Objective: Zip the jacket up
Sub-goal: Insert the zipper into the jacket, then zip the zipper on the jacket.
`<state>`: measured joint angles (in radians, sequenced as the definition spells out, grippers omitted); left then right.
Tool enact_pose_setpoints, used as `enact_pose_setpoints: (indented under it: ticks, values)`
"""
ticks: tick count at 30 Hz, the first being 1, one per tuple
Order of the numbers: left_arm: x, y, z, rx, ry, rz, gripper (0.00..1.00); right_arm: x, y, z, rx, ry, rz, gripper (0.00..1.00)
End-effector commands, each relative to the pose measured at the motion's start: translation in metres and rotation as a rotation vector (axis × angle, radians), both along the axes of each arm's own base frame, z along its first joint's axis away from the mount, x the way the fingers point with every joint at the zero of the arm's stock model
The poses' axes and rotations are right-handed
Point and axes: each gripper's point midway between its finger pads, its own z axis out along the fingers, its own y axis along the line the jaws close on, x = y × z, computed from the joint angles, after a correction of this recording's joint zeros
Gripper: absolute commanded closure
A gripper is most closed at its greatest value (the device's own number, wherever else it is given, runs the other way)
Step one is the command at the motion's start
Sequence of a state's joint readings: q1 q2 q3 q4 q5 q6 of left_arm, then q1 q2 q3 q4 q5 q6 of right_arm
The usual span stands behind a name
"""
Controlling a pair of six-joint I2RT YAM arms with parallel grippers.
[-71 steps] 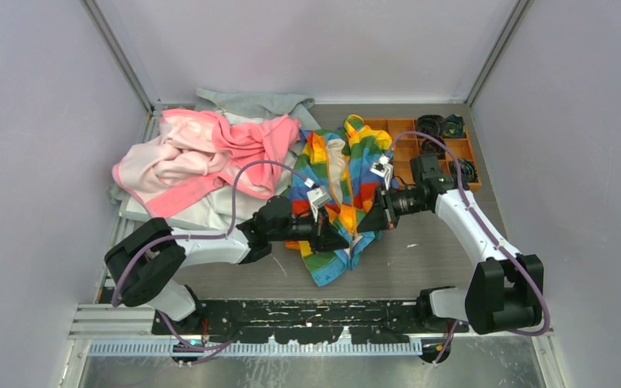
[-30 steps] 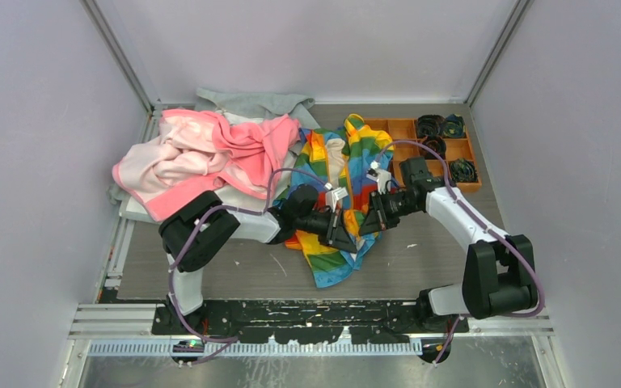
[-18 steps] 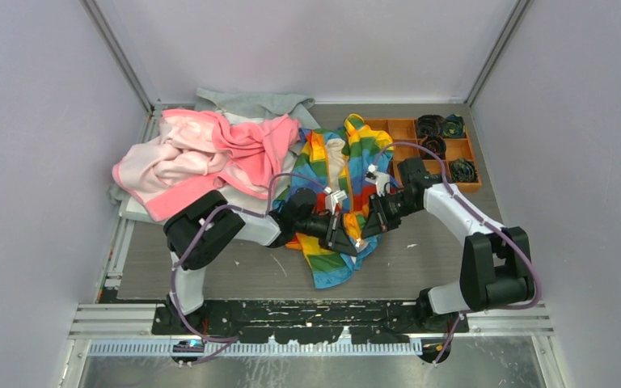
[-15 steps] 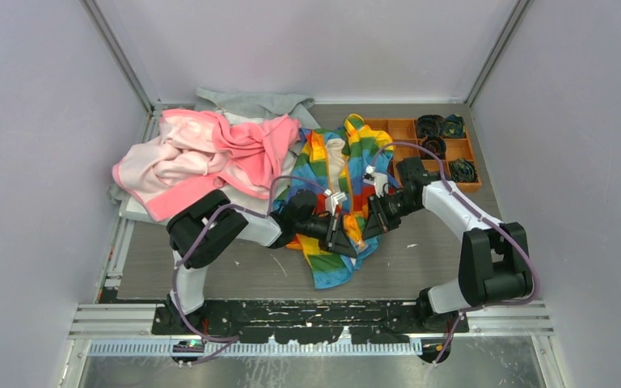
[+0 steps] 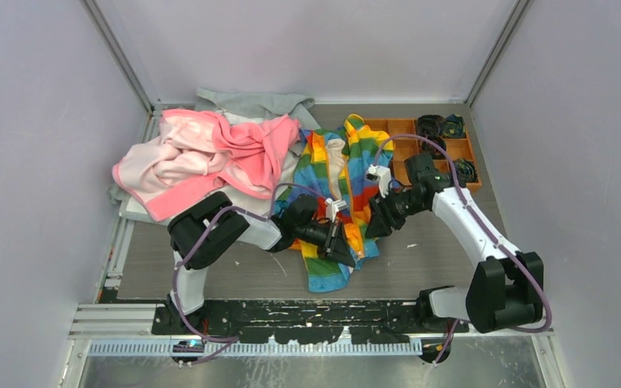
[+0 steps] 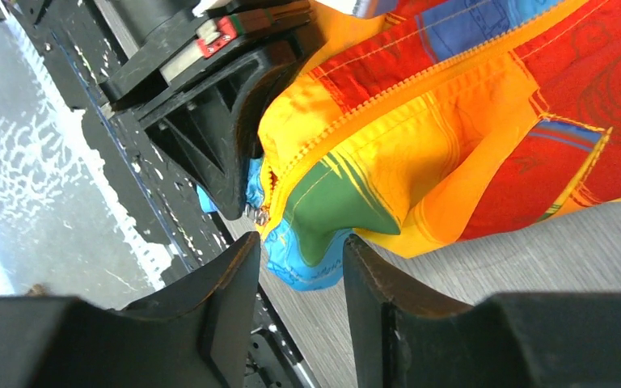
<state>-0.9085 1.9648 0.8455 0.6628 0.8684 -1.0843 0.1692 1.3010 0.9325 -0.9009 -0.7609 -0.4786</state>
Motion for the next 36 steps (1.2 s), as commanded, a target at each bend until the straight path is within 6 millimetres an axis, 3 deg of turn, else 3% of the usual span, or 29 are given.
enact_pose_setpoints:
  ticks: [1, 7, 10, 12, 17, 24, 28, 33, 36]
  values:
    - [-0.009, 0.0, 0.018, -0.047, 0.002, -0.044, 1.0, -0.005, -0.007, 0.033, -0.02, -0.167, 0.118, 0.5]
    - [-0.013, 0.0, 0.024, -0.056, 0.009, -0.057, 1.0, -0.038, -0.009, 0.059, 0.023, -0.334, 0.434, 0.39]
    - [-0.017, 0.0, 0.026, -0.062, 0.012, -0.069, 1.0, -0.064, -0.006, 0.063, 0.102, -0.41, 0.659, 0.26]
    - [-0.018, 0.0, 0.027, -0.064, 0.012, -0.072, 1.0, -0.073, -0.003, 0.061, 0.156, -0.473, 0.789, 0.23]
    - [-0.02, 0.001, 0.027, -0.066, 0.018, -0.078, 1.0, -0.074, 0.007, 0.059, 0.191, -0.563, 0.944, 0.29]
    - [-0.02, -0.003, 0.026, -0.072, 0.031, -0.086, 1.0, -0.057, -0.014, 0.068, -0.013, -0.683, 1.105, 0.29]
    - [-0.021, -0.005, 0.026, -0.086, 0.038, -0.087, 1.0, -0.072, -0.013, 0.065, -0.033, -0.8, 1.221, 0.28]
    - [-0.023, -0.009, 0.027, -0.104, 0.044, -0.094, 1.0, -0.098, -0.003, 0.051, 0.024, -0.886, 1.284, 0.38]
    - [-0.024, -0.008, 0.027, -0.108, 0.049, -0.102, 1.0, -0.098, 0.004, 0.039, 0.015, -0.983, 1.272, 0.38]
